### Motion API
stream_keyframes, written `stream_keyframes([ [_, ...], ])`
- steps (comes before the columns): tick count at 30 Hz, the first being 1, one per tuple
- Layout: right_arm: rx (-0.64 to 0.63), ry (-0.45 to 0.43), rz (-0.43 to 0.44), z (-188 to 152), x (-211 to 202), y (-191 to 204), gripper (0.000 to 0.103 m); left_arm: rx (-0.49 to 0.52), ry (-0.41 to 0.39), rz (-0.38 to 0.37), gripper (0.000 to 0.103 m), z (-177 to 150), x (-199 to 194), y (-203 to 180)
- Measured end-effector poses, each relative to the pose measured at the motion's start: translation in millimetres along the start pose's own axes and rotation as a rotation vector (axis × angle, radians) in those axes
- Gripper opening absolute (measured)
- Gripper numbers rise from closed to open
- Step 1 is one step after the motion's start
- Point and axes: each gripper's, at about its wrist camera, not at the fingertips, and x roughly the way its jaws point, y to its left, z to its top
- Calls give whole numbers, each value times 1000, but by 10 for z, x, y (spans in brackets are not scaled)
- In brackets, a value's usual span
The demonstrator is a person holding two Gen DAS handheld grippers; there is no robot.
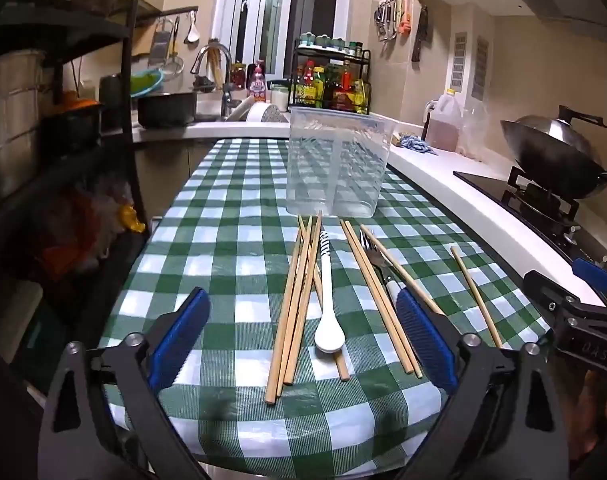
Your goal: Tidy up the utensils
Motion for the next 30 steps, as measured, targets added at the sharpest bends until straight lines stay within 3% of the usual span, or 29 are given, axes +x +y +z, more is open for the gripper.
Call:
stream_keyframes([
  [30,8,13,-6,-9,24,-22,98,22,-24,-43,88,-22,-48,-15],
])
